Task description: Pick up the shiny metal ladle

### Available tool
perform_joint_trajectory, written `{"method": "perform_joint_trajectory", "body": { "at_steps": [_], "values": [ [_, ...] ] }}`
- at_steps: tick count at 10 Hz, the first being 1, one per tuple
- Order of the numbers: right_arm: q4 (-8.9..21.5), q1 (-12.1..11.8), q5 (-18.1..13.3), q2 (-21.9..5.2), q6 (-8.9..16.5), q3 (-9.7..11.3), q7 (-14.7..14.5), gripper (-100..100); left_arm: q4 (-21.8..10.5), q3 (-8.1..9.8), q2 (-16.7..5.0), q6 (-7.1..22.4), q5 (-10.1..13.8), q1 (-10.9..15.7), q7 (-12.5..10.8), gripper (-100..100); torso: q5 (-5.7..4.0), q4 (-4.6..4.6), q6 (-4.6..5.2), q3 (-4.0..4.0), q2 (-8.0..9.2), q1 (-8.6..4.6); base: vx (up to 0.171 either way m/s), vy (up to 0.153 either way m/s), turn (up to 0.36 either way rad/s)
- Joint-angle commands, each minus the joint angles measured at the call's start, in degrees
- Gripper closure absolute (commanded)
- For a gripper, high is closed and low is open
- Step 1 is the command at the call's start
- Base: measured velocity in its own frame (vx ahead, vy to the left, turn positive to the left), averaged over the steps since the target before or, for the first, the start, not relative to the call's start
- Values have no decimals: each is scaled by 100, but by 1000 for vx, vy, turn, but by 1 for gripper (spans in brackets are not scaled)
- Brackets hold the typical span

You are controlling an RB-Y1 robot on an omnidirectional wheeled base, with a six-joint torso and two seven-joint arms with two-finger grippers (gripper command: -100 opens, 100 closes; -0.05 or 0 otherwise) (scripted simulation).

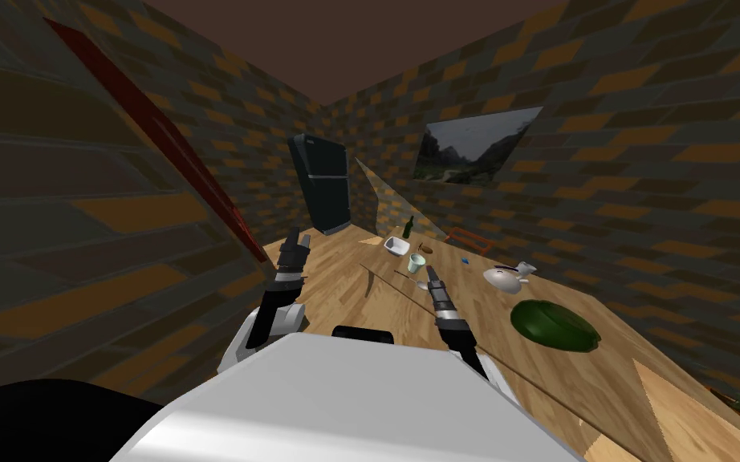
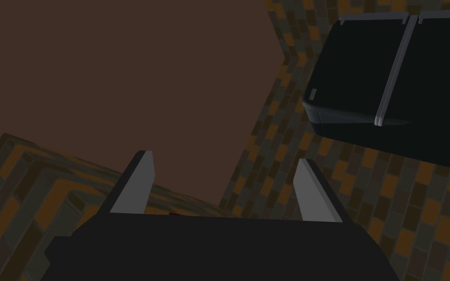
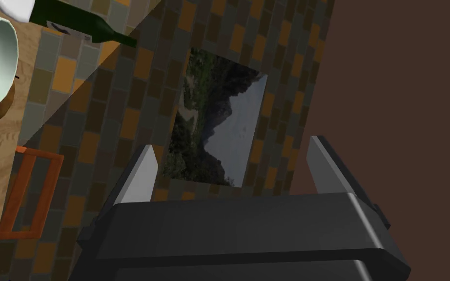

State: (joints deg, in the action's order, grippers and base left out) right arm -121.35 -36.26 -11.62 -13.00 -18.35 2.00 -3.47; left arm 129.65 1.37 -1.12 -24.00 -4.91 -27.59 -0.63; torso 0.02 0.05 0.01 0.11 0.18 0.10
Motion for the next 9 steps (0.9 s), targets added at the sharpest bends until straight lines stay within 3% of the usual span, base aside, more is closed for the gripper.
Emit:
{"method": "perform_joint_trajectory", "body": {
  "at_steps": [1, 3, 4, 5, 9],
  "values": [
    [286, -197, -135, -213, 41, 28, -37, -100, 0, 0, 0, 0, 0, 0, 0, 0, 0, 0, 0, 0, 0, 0, -30, 27, 122],
    [615, -316, -271, -368, 100, 70, -76, -100, 0, -1, 0, 0, 0, 1, 0, 0, 0, -1, -3, 0, 0, 1, -38, 34, 170],
    [922, -430, -414, -519, 156, 116, -116, -100, 0, 0, 0, 0, 0, 0, 0, 0, 0, -1, 1, -2, -3, -2, -24, 30, 150],
    [922, -430, -414, -519, 156, 116, -116, -100, 0, 0, 0, 0, 0, 0, 0, 0, 0, -1, -2, -3, -5, -2, -14, 22, 86],
    [1579, -634, -721, -807, 254, 220, -201, -100, 0, 0, 0, 0, 0, 0, 0, 0, -1, -3, -3, -7, -13, -4, -11, 29, 141]
  ]
}}
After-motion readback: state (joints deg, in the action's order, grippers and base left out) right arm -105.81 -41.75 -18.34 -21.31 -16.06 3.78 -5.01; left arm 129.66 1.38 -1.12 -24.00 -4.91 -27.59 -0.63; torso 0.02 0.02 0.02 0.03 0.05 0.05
